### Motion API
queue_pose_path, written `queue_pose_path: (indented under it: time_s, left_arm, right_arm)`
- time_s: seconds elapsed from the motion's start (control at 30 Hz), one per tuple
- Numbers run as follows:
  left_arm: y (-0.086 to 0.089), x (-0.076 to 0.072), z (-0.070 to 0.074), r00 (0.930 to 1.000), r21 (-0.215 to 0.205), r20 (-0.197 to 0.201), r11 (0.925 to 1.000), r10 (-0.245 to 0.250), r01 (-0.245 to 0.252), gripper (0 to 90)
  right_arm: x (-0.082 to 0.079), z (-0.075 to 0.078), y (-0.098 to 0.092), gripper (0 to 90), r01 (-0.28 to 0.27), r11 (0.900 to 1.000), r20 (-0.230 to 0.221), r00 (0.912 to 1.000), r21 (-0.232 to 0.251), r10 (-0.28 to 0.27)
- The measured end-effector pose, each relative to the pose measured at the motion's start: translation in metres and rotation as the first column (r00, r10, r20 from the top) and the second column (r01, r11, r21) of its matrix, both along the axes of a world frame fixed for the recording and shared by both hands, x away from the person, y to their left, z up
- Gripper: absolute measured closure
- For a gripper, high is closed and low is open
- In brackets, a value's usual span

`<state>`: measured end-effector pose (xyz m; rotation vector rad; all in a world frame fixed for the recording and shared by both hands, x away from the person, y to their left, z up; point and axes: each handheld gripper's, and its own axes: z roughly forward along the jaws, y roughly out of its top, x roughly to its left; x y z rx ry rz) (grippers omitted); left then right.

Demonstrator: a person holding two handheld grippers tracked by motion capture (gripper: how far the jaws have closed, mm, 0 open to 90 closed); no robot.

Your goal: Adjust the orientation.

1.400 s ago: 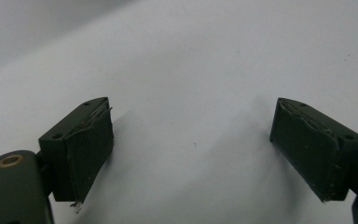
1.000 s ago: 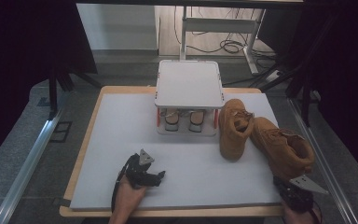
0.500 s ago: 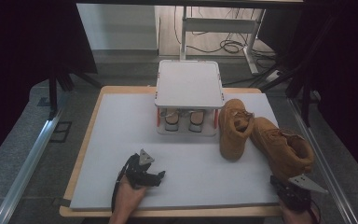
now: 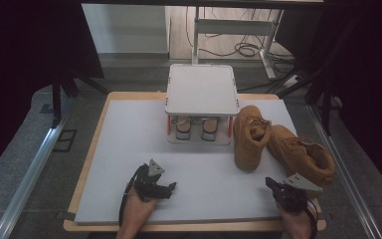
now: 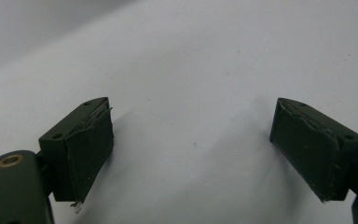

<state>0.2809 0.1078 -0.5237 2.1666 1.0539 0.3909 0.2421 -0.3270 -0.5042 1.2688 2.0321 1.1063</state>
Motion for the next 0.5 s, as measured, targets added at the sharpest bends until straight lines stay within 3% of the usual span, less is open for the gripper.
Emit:
queue_pose_path:
  time_s: [0.23, 0.5]
  left_arm:
    - [0.0, 0.0, 0.0, 1.0, 0.0, 0.0, 1.0, 0.0, 0.0, 13.1]
    - [0.0, 0.0, 0.0, 1.0, 0.0, 0.0, 1.0, 0.0, 0.0, 13.1]
  right_arm:
    - [0.02, 0.0, 0.029, 88.7, -0.047, 0.999, -0.005, 0.9989, 0.018, 0.047]
    - [0.035, -0.003, 0.046, 87.5, -0.066, 0.998, -0.01, 0.9977, 0.016, 0.066]
